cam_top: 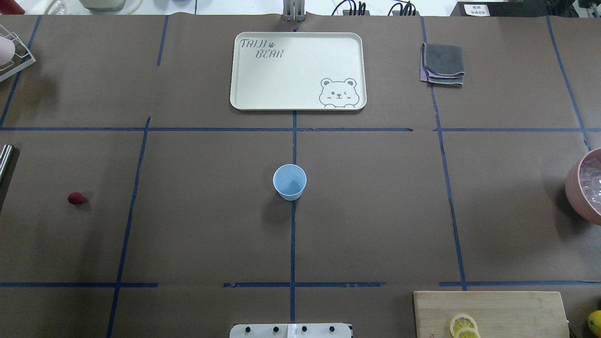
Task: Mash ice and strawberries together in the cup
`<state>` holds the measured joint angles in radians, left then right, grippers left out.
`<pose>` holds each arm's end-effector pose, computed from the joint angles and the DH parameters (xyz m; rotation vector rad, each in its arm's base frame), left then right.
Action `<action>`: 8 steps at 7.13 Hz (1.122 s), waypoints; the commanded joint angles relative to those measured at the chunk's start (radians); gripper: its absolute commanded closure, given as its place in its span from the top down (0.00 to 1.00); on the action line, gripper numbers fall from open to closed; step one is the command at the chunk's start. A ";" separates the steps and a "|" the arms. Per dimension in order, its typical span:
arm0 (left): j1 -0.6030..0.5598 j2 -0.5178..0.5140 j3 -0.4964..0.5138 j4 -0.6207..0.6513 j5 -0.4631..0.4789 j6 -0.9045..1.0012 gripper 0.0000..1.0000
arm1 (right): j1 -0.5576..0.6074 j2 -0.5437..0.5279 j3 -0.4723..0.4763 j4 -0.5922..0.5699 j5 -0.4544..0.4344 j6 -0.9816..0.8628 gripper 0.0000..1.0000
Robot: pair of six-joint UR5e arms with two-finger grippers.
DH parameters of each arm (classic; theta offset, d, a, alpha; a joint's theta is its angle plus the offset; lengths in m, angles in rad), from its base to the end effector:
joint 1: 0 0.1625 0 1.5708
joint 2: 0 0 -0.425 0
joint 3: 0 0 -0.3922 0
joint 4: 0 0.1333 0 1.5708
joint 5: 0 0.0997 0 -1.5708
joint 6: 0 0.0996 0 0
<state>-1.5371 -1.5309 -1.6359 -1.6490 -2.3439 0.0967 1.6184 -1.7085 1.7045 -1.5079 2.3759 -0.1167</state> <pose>-0.0475 -0.4835 0.6379 0.1226 0.7698 0.1637 0.0822 -0.4340 0.6481 0.1216 -0.7978 -0.0890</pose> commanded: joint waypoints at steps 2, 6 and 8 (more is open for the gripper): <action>0.000 0.006 0.001 0.000 0.000 0.003 1.00 | 0.000 0.001 0.017 0.009 -0.001 -0.003 1.00; 0.000 0.006 -0.002 -0.003 -0.005 0.000 1.00 | -0.064 -0.058 0.038 0.231 0.008 0.006 1.00; 0.000 0.006 -0.002 -0.006 -0.006 0.000 1.00 | -0.162 -0.053 0.070 0.286 0.000 0.243 1.00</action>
<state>-1.5371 -1.5248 -1.6380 -1.6534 -2.3492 0.0967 1.5183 -1.7600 1.7552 -1.2662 2.3810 0.0021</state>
